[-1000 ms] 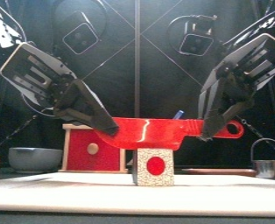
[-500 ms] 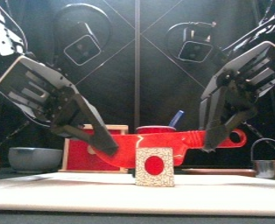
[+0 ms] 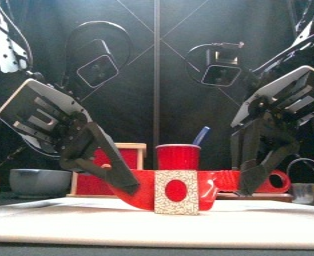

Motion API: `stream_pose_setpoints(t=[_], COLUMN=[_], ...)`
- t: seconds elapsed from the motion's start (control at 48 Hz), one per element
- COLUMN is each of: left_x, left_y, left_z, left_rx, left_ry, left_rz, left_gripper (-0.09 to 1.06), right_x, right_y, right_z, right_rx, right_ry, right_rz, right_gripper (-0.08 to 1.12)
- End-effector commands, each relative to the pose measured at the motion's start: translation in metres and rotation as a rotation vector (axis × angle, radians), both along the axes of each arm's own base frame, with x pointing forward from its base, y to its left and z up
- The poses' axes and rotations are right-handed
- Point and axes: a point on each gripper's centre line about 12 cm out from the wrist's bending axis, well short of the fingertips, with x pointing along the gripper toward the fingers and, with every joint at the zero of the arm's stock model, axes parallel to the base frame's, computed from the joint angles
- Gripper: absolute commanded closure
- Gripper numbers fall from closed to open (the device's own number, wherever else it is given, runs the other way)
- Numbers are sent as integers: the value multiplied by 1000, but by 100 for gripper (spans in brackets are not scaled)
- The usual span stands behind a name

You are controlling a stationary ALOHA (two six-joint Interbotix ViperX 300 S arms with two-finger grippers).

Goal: Cut the sushi into 4 pieces with the knife
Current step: Cut the sushi into 4 pieces

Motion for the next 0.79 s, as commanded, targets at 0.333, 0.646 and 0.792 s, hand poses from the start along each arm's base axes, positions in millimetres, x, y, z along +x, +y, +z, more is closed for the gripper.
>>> stream_pose_setpoints(t=[0.333, 0.646, 0.792], left_x=[15, 15, 16], left_y=[30, 31, 30], left_z=[25, 33, 49], left_rx=[29, 32, 28], left_ry=[-50, -64, -95], left_rz=[38, 33, 31], left_gripper=[73, 70, 57], right_x=[17, 17, 15], right_y=[-18, -16, -15], right_z=[21, 33, 47], right_rx=[-7, -5, 1], right_ry=[-88, -117, -155], right_rz=[-34, -28, -28], right_gripper=[94, 94, 94])
